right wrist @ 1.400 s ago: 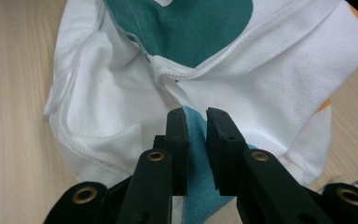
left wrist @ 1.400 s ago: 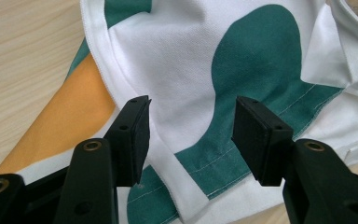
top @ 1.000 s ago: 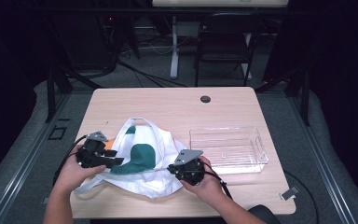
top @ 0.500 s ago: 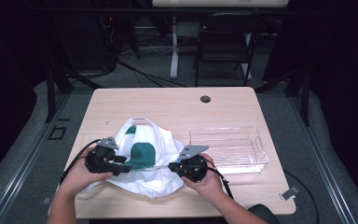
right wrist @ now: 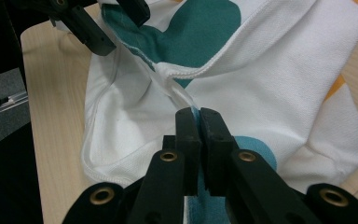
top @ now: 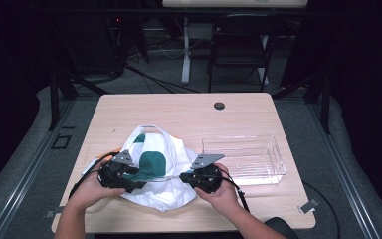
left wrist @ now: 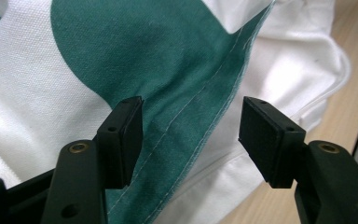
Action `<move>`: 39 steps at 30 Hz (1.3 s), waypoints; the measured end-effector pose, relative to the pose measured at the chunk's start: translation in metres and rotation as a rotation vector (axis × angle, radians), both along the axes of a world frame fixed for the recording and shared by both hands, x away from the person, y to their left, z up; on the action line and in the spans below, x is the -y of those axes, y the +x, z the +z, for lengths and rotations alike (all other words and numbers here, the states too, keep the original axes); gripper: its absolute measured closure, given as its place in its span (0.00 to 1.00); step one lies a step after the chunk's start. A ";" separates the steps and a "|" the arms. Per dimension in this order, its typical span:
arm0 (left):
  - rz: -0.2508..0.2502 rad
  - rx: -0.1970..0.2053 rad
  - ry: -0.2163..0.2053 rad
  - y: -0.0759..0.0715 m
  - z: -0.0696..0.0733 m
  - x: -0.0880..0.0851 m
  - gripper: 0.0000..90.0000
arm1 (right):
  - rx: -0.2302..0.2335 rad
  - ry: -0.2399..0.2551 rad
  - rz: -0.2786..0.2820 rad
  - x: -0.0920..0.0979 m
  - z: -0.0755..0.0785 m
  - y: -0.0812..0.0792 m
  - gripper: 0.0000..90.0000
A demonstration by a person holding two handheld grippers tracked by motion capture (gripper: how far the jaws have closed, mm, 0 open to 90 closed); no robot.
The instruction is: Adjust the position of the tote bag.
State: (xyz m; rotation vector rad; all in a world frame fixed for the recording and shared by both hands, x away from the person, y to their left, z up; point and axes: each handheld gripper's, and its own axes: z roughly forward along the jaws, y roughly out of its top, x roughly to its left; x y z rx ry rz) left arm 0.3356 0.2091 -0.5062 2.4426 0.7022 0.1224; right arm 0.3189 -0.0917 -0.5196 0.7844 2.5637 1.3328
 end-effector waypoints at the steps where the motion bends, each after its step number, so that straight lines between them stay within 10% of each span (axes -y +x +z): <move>1: 0.000 0.000 0.000 0.000 0.000 0.000 0.45 | 0.000 0.000 -0.001 0.000 0.000 0.000 0.97; 22: -0.061 0.074 0.027 0.000 0.000 -0.001 0.88 | 0.001 0.001 0.008 0.000 -0.001 0.000 0.97; 39: -0.042 0.055 0.051 0.003 0.001 0.002 0.97 | 0.017 0.001 0.018 0.000 -0.003 -0.002 0.93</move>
